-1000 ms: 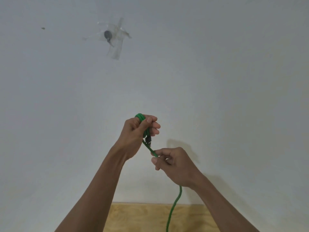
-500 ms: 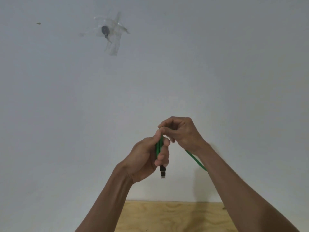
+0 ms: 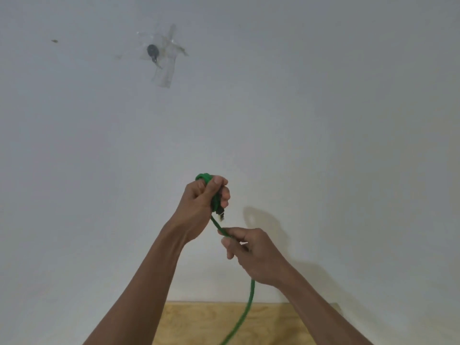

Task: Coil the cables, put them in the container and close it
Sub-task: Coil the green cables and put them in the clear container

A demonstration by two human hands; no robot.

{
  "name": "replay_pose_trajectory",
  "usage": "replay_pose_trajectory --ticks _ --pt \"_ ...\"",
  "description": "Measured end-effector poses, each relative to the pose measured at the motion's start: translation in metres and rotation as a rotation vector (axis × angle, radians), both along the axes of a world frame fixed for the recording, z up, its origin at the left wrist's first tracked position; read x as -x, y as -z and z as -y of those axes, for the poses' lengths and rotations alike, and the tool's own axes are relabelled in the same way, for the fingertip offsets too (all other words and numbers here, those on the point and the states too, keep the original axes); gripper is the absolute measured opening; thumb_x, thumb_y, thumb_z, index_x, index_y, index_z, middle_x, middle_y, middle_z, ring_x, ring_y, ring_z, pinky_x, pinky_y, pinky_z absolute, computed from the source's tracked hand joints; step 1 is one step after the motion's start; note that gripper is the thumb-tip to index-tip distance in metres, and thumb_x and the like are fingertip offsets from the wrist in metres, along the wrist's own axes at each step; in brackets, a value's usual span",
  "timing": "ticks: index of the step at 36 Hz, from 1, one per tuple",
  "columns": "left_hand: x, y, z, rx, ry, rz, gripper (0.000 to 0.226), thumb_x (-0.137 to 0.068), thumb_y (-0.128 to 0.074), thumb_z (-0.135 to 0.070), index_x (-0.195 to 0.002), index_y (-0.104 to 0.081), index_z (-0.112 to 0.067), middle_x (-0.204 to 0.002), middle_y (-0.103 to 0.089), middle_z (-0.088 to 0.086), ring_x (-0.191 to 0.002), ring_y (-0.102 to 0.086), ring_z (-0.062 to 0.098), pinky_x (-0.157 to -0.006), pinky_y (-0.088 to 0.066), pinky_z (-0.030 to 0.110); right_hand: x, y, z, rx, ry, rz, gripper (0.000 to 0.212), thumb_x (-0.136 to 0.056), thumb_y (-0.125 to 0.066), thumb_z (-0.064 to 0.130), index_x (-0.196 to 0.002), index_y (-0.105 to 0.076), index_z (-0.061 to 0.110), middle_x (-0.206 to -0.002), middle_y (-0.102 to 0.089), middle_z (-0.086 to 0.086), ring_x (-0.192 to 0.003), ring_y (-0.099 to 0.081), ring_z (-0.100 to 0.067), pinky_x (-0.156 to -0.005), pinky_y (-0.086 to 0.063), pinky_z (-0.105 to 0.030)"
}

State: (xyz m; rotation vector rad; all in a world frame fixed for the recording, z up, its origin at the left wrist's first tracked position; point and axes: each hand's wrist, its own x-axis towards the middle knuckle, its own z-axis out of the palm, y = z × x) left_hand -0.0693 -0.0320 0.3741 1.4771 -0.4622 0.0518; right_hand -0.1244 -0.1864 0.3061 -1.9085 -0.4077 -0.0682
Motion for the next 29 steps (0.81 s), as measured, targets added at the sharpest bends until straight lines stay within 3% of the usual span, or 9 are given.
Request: replay_pose_trajectory --ticks 4,7,10,12,17,20,24,26,29 --pt "0.003 0.010 -0.008 -0.301 -0.063 0.087 0.025 -0.106 -0.047 -0.020 -0.097 -0.063 -0.003 -0.078 -0.068 0.012 -0.064 -0.061 0.016 -0.060 -0.048 0.026 0.002 -0.018 0.006 0.204 0.083 0.148 0.023 -0.097 -0.059 0.024 -0.117 -0.071 0.024 -0.079 -0.068 0.012 -0.060 -0.057 0.003 -0.063 -0.042 -0.009" --pt "0.009 0.018 -0.010 -0.468 -0.070 0.096 0.029 -0.107 -0.044 -0.019 -0.093 -0.063 -0.002 -0.078 -0.067 0.015 -0.056 -0.061 0.003 -0.056 -0.046 0.014 0.001 -0.035 0.014 0.318 0.080 0.236 0.022 -0.090 -0.062 0.025 -0.108 -0.070 0.034 -0.091 -0.070 0.020 -0.075 -0.061 0.000 -0.077 -0.052 -0.022" --pt "0.016 0.026 -0.012 -0.538 -0.018 0.096 0.055 -0.108 -0.033 -0.040 -0.077 -0.062 -0.005 -0.072 -0.065 0.023 -0.059 -0.061 0.014 -0.059 -0.046 0.024 -0.004 -0.055 0.018 0.444 0.071 0.322 0.013 -0.088 -0.064 0.029 -0.097 -0.063 0.039 -0.086 -0.070 0.024 -0.066 -0.058 -0.003 -0.076 -0.055 -0.034" --pt "0.025 0.030 -0.010 -0.536 0.058 0.016 0.072 -0.105 -0.020 -0.054 -0.081 -0.061 -0.001 -0.069 -0.065 0.020 -0.060 -0.057 0.023 -0.058 -0.043 0.034 -0.012 -0.067 0.021 0.433 0.042 0.365 0.010 -0.087 -0.069 0.031 -0.092 -0.065 0.039 -0.083 -0.071 0.023 -0.064 -0.059 -0.007 -0.072 -0.054 -0.035" --pt "0.046 0.034 0.006 -0.295 0.216 -0.227 0.074 -0.100 -0.014 -0.065 -0.089 -0.059 -0.007 -0.061 -0.056 0.011 -0.059 -0.049 0.024 -0.066 -0.040 0.039 -0.035 -0.078 0.030 0.058 -0.046 0.273 0.013 -0.072 -0.087 0.015 -0.076 -0.075 0.016 -0.071 -0.071 0.008 -0.060 -0.055 -0.020 -0.059 -0.045 -0.028" --pt "0.054 0.030 0.009 -0.093 0.311 -0.316 0.059 -0.103 -0.029 -0.056 -0.087 -0.057 -0.007 -0.056 -0.051 0.010 -0.053 -0.044 0.023 -0.065 -0.044 0.035 -0.045 -0.067 0.033 -0.108 -0.094 0.197 0.012 -0.073 -0.087 0.015 -0.080 -0.077 0.012 -0.073 -0.073 0.002 -0.065 -0.058 -0.030 -0.063 -0.045 -0.034" --pt "0.062 0.024 0.014 0.100 0.488 -0.329 0.043 -0.102 -0.041 -0.044 -0.079 -0.059 -0.013 -0.053 -0.049 0.007 -0.048 -0.043 0.019 -0.063 -0.045 0.032 -0.043 -0.042 0.030 -0.364 -0.127 0.067 0.018 -0.081 -0.079 0.012 -0.092 -0.076 -0.002 -0.076 -0.074 -0.006 -0.069 -0.053 -0.026 -0.063 -0.039 -0.037" --pt "0.063 0.021 0.018 0.175 0.536 -0.310 0.038 -0.101 -0.043 -0.040 -0.079 -0.059 -0.013 -0.054 -0.051 0.006 -0.047 -0.045 0.018 -0.063 -0.045 0.033 -0.034 -0.028 0.025 -0.442 -0.194 0.014 0.016 -0.084 -0.073 0.020 -0.092 -0.077 0.007 -0.075 -0.072 -0.009 -0.069 -0.059 -0.026 -0.064 -0.043 -0.040" --pt "0.059 0.014 0.022 0.276 0.530 -0.249 0.032 -0.100 -0.045 -0.033 -0.081 -0.058 -0.012 -0.057 -0.054 0.008 -0.050 -0.050 0.019 -0.064 -0.047 0.034 -0.016 -0.010 0.012 -0.478 -0.170 -0.098 0.018 -0.078 -0.068 0.010 -0.063 -0.073 0.019 -0.052 -0.065 0.004 -0.046 -0.058 -0.009 -0.047 -0.043 -0.022"
